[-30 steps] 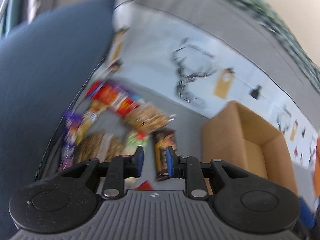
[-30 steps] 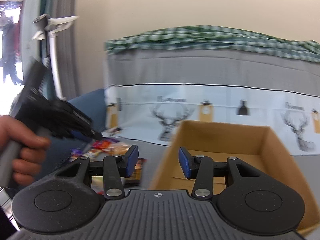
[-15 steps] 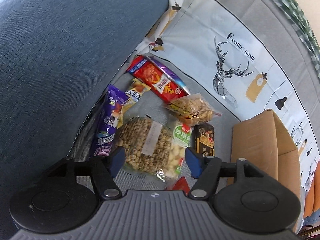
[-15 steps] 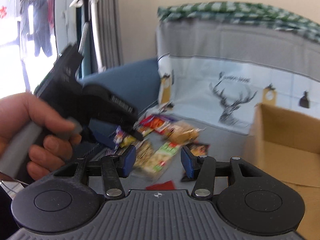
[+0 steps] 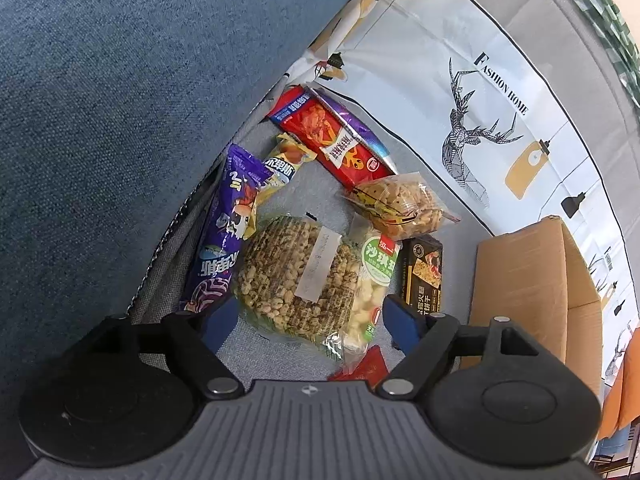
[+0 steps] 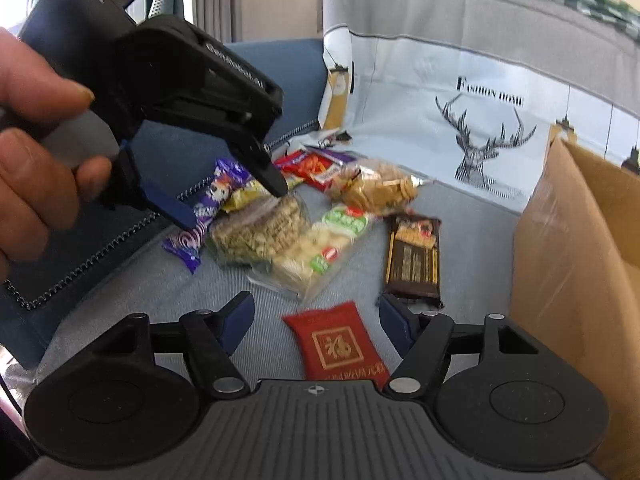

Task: Organize snacks
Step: 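Move both tools toward the snack pile beside the box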

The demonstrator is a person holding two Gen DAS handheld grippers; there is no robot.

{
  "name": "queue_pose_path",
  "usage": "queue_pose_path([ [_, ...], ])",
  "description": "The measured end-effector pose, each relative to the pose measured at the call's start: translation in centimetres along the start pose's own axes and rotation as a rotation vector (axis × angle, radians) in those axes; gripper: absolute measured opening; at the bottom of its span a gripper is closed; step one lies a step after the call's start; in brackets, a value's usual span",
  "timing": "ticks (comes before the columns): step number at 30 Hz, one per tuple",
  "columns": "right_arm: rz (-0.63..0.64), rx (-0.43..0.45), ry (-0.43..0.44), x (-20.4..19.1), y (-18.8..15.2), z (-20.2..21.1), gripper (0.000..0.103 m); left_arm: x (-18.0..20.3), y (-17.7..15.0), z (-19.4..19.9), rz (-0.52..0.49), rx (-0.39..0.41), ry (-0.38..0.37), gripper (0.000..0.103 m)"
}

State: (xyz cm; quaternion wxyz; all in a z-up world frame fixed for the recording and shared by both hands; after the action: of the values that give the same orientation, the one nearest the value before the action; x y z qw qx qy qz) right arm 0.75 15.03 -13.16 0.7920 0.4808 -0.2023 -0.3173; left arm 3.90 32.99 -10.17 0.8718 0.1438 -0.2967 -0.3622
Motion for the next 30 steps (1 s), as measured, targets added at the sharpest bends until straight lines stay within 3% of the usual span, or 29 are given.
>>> queue_pose_path([
  [7,-0.002,-0.045,-0.007,0.3,-1.3,-1.3,0.077,-0.9,-0.1,-0.5,0.074,-0.022,-0.012,0.086],
  [13,-0.02,-0.075,-0.017,0.7,-1.5,-2.2,0.078,-1.2,-0.2,-1.9,0.12,-0.049,0.026,0.087],
  [18,-0.04,-0.117,-0.025,1.0,-1.9,-3.2,0.078,-1.2,-0.4,-3.4,0.149,-0.076,0.035,0.095],
  [30,-0.071,-0.153,-0.025,1.3,-2.2,-4.0,0.078,-0.6,-0.3,-4.9,0.146,-0.071,0.057,0.097],
])
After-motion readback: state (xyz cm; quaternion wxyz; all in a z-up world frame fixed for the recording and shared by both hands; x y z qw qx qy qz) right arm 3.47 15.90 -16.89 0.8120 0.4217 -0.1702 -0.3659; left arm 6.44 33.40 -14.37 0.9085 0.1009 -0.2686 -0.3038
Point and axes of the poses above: each gripper's, at about its wrist camera, not at the fingertips, and z roughly against the way its jaws point, x to its right, y to its top, the point moved 5 cm from there along -z, roughly the way its jaws point, and after that the axes turned 8 degrees about x, right-handed, at the moved point
